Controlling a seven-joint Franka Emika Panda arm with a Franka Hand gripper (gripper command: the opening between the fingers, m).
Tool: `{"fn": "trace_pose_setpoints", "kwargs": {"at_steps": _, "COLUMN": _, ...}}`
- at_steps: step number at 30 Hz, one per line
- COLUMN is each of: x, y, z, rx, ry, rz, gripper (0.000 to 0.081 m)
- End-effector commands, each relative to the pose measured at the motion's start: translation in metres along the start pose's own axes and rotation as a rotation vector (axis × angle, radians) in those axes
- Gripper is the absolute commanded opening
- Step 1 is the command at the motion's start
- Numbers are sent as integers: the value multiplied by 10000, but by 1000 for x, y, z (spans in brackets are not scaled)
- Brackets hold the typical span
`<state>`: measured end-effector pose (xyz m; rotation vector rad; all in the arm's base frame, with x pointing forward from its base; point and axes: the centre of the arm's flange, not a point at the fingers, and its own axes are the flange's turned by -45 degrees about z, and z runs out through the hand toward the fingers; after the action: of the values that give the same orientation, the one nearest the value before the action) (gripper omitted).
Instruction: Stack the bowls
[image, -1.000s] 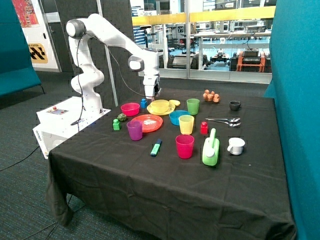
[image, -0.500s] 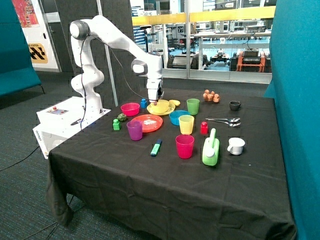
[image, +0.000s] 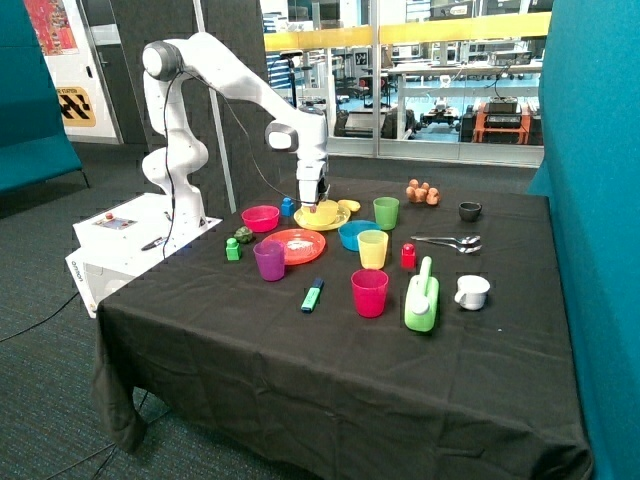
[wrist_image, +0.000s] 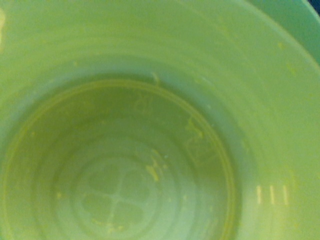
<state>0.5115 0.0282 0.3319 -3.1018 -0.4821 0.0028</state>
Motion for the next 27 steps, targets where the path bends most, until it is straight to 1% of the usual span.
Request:
{"fn": "trace_pose_setpoints", "kwargs": {"at_steps": 1, "x": 1, "y": 1, "z": 7, "rx": -28, "ry": 14, "rz": 14, "gripper": 338}}
{"fn": "trace_pose_setpoints", "kwargs": {"at_steps": 17, "x": -4, "y": 2, "z": 18, "rx": -28, "ry": 14, "rz": -2, "gripper": 315}}
{"fn": "trace_pose_setpoints", "kwargs": {"at_steps": 27, "x": -2, "y": 1, "z": 25, "rx": -28, "ry": 14, "rz": 25, "gripper": 300}}
